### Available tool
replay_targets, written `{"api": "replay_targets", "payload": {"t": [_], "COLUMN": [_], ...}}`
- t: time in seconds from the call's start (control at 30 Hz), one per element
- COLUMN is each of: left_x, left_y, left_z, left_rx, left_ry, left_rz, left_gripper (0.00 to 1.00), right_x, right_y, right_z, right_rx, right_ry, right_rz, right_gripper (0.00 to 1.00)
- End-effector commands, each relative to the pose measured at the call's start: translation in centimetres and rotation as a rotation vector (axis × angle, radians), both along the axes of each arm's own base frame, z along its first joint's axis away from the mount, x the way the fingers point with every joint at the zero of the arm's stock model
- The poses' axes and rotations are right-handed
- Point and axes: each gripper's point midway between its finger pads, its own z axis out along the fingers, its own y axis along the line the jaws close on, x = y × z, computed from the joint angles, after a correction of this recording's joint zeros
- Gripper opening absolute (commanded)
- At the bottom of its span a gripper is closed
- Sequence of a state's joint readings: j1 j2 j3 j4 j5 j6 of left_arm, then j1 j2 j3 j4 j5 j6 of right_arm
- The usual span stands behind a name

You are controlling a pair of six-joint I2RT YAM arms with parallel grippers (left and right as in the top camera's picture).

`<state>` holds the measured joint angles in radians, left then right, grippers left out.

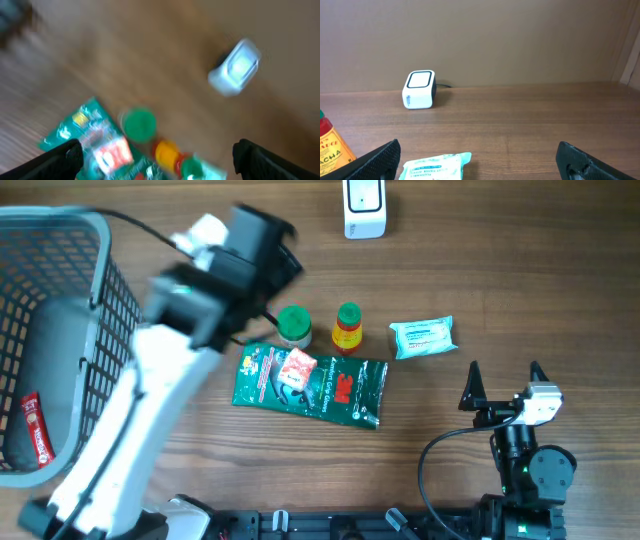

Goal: Scan the item barcode
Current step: 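Place the Kleenex pack on top of the green glove pack, then reach left gripper into basket, grasp red Nescafe stick and lift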

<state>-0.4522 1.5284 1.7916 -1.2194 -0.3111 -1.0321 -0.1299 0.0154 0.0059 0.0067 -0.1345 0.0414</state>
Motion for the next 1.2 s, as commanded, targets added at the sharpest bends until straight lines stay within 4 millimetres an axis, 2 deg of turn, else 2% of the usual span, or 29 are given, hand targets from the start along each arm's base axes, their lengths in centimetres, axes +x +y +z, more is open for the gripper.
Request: {"api": "replay_targets", "payload": {"t": [0.0,0.03,0.1,0.13,0.2,0.27,0.4,0.47,0.53,0.6,0.7,0.77,0.87,0.93,0.97,1.03,1.1,1.17], "left_x": [-0.1,-0.6,-1.8,-2.6,-4.3,-7.4,-12.5,-13.9,-14.1,-12.6,-11.4,-12.4,-15.0,-15.7,-15.6,-13.7,-11.7,-11.4], "left_y": [9.9,12.4,16.8,19.1,22.4,26.1,30.9,33.0,34.3,36.0,37.9,39.3,41.5,41.6,41.8,42.2,41.3,41.2], "left_z": [7.6,8.5,9.1,8.9,8.0,6.7,4.5,2.7,0.7,-3.1,-6.6,-7.7,-8.6,-9.5,-10.0,-11.8,-14.6,-16.4], "left_rx": [0.131,0.133,0.140,0.143,0.137,0.096,0.059,0.063,0.066,0.042,0.045,0.103,0.206,0.218,0.236,0.304,0.307,0.324], "left_ry": [-0.161,-0.167,-0.154,-0.135,-0.081,-0.008,0.097,0.146,0.192,0.226,0.229,0.254,0.301,0.353,0.372,0.383,0.366,0.360], "left_rz": [0.270,0.339,0.469,0.536,0.638,0.823,1.091,1.162,1.159,1.064,0.952,0.964,1.067,1.011,0.958,0.721,0.495,0.446], "left_gripper": [1.00,1.00,1.00,1.00,1.00,1.00,1.00,1.00,1.00,1.00,1.00,1.00,1.00,0.99,0.91,0.89,0.92,0.94], "right_x": [0.0,0.0,0.0,0.0,0.0,0.0,0.0,0.0,0.0,0.0,0.0,0.0,0.0,0.0,0.0,0.0,0.0,0.0], "right_y": [0.0,0.0,0.0,0.0,0.0,0.0,0.0,0.0,0.0,0.0,0.0,0.0,0.0,0.0,0.0,0.0,0.0,0.0], "right_z": [0.1,0.1,0.1,0.1,0.1,0.1,0.1,0.1,0.1,0.1,0.1,0.1,0.1,0.1,0.1,0.1,0.1,0.1], "right_rx": [0.010,0.010,0.010,0.010,0.010,0.011,0.010,0.011,0.010,0.011,0.010,0.010,0.010,0.011,0.010,0.010,0.011,0.010], "right_ry": [-0.006,-0.006,-0.006,-0.006,-0.006,-0.006,-0.006,-0.006,-0.006,-0.006,-0.006,-0.006,-0.006,-0.006,-0.006,-0.006,-0.006,-0.006], "right_rz": [0.002,0.002,0.002,0.002,0.002,0.002,0.002,0.002,0.002,0.002,0.002,0.002,0.002,0.002,0.002,0.002,0.002,0.002], "right_gripper": [1.00,1.00,1.00,1.00,1.00,1.00,1.00,1.00,1.00,1.00,1.00,1.00,1.00,1.00,1.00,1.00,1.00,1.00]}}
